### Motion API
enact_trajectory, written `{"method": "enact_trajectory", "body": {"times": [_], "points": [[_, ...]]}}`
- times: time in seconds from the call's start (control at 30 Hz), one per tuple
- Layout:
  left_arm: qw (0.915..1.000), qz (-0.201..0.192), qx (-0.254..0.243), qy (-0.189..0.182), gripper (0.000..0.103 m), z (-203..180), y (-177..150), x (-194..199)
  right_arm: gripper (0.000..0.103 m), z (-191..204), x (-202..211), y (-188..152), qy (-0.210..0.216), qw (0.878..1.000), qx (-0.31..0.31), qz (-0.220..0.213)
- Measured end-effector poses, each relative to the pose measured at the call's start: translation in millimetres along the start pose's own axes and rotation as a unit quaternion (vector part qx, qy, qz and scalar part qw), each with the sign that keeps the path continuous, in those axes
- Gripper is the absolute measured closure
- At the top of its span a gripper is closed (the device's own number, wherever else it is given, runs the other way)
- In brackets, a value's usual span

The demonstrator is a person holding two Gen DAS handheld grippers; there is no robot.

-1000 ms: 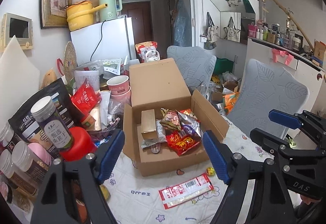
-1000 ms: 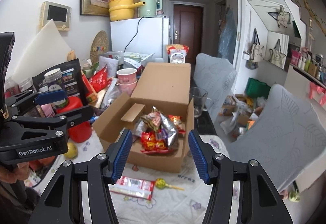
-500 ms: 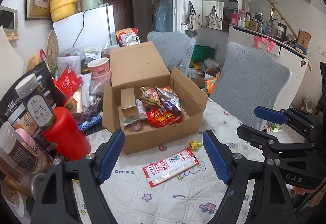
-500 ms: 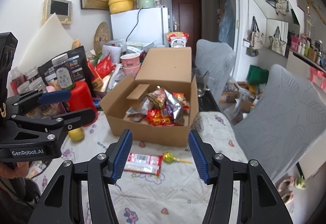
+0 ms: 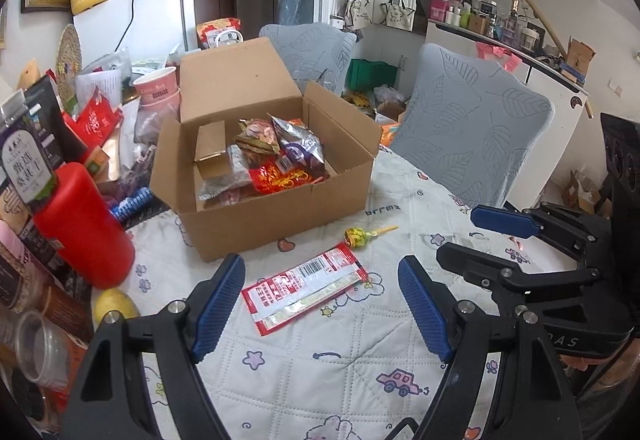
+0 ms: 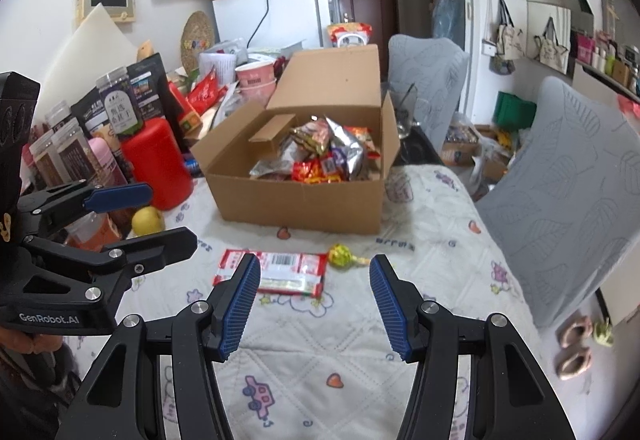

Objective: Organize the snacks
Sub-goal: 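Lift both tools out of the box and back toward the table, then grasp the red-white strip packet with the left tool while the right tool grasps the yellow lollipop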

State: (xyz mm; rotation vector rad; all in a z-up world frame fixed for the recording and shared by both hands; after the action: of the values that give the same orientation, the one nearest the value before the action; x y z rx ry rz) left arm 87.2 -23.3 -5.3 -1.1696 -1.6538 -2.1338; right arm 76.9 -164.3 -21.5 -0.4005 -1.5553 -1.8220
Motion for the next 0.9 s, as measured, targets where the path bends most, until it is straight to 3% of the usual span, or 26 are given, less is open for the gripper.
{"method": "enact_trajectory", "body": {"times": [0.4,0.7,0.9], "points": [[0.9986,0.035,-0.022,-0.034,0.024,-2.3,-18.3,-47.1,0.046,-14.5,-40.3,-15.4,0.011,0.999,0.0,0.045],[0.9956,0.071,-0.008,-0.061,0.024,10.3,-31.0,-89.8,0.046,-29.6,-85.9,-14.7,0.013,0.996,0.001,0.084],[0.9902,0.093,0.015,-0.103,0.024,23.4,-37.9,-114.5,0.046,-37.9,-115.6,-8.2,0.013,0.994,0.02,0.105]]}}
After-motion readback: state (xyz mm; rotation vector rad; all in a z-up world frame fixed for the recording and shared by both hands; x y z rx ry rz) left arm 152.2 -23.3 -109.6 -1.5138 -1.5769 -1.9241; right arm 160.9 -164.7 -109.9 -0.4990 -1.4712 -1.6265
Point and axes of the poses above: each gripper's, at about its wrist camera, not at the fingertips, and x roughly against the way its jaws point, z to its left, y to its top, the point moved 3 cm from there along -x, roughly the way its jaws point, and after that the axes turned 9 degrees about -x, right-handed, at the moved point
